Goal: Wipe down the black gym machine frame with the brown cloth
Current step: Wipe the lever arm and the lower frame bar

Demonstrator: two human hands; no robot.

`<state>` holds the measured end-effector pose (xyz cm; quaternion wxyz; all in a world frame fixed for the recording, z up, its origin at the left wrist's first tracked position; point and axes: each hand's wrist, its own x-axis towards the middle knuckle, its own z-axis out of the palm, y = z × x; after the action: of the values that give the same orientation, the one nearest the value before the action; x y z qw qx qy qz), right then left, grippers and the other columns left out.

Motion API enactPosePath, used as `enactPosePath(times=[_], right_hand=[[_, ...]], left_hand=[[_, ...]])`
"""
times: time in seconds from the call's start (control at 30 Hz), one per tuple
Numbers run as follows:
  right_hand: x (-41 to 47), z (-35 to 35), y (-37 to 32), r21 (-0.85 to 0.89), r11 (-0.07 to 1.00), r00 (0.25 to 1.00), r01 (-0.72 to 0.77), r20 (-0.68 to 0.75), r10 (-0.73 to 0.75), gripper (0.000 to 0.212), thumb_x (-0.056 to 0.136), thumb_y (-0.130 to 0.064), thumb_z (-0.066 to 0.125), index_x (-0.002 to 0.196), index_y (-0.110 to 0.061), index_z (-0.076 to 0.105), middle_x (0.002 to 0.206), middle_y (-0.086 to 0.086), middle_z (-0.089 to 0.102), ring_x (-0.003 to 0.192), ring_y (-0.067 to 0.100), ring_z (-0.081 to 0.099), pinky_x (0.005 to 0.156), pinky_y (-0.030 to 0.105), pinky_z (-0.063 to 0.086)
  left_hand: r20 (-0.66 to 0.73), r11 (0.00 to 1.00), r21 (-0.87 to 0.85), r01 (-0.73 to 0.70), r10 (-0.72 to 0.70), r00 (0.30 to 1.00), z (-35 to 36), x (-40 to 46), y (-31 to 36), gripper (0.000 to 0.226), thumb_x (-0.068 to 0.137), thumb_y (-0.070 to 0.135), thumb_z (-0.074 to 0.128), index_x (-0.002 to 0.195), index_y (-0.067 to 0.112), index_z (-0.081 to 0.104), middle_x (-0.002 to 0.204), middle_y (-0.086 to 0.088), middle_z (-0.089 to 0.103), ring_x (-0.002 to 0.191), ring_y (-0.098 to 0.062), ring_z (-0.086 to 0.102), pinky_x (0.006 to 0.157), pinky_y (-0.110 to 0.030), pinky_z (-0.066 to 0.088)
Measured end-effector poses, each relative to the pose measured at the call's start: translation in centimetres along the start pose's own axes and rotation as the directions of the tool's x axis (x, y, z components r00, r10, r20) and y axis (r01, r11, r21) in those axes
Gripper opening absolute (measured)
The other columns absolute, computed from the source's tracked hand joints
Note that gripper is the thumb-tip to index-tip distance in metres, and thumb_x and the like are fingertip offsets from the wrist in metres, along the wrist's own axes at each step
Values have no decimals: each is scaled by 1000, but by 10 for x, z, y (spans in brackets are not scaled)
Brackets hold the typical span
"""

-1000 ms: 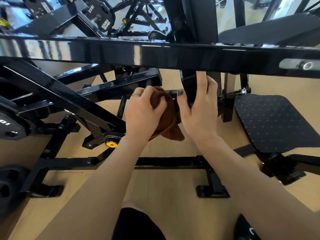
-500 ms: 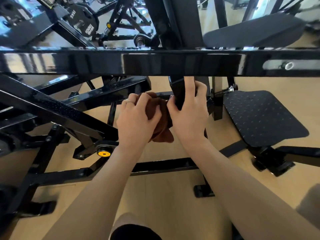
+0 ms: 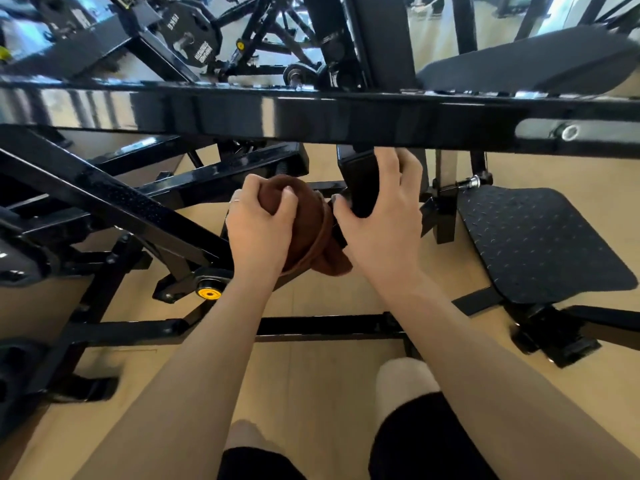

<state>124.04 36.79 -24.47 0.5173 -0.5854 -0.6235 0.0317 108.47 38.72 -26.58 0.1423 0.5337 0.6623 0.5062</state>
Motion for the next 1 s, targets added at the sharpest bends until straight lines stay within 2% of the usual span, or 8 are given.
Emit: enactPosePath(times=[0.13,0.23,0.37,0.5,0.63,0.77,0.87,1.0], right_hand=[[17,0,-2,213,950,973,-228,17,229,63,75,-33,86,121,-26,44,120,1,58,104,15,62,87,36,60],[16,2,-4,179,942,959,-284,38,282,51,80,-30,83,106,-36,40,100,-8,67,91,9,65,87,35,59],[14,2,-2,169,942,957,-289,41,287,43,81,-32,81,107,-35,47,102,-7,67,95,12,64,87,30,56],[14,3,-2,165,937,952,-307,44,304,40,82,-31,83,113,-24,59,105,-5,68,93,9,61,79,15,46],[12,6,-4,159,946,957,-283,-11,289,43,80,-34,83,115,-20,62,106,-4,70,98,13,65,86,24,49],[11,11,-5,167,954,959,-250,-94,267,45,79,-38,80,115,-19,62,105,-2,71,99,17,68,86,27,50],[10,13,-6,174,960,960,-221,-136,246,42,78,-36,81,112,-25,59,101,-7,69,94,13,65,83,25,48],[10,10,-6,181,962,967,-204,-117,227,44,80,-34,81,105,-37,44,96,-12,61,88,7,60,85,31,55]], left_hand=[[-7,988,-109,113,-115,993,-3,-1,9,7,98,42,60,97,37,54,96,10,62,91,-5,60,86,-32,52],[6,923,-250,293,-301,954,-5,1,9,8,99,42,56,93,37,57,95,12,62,93,-10,61,90,-39,54],[67,769,-429,473,-495,866,-5,0,3,12,99,50,52,94,45,62,107,7,64,104,-20,63,95,-49,54],[145,668,-486,563,-574,806,-5,-1,-8,24,105,39,51,124,30,63,114,6,68,101,-16,66,74,-29,56],[170,590,-468,658,-671,722,-11,-7,-13,34,104,44,54,133,28,62,113,6,71,98,-15,68,63,-23,53],[152,694,-455,558,-557,817,-11,-12,7,27,96,64,55,111,42,57,109,10,64,99,-14,64,81,-32,54],[24,921,-266,285,-290,957,-3,-20,8,41,77,72,71,106,50,52,116,13,59,110,-13,59,95,-37,52],[-83,988,-129,88,-99,992,2,-19,1,37,81,59,71,106,36,55,106,10,59,102,-9,57,90,-34,52]])
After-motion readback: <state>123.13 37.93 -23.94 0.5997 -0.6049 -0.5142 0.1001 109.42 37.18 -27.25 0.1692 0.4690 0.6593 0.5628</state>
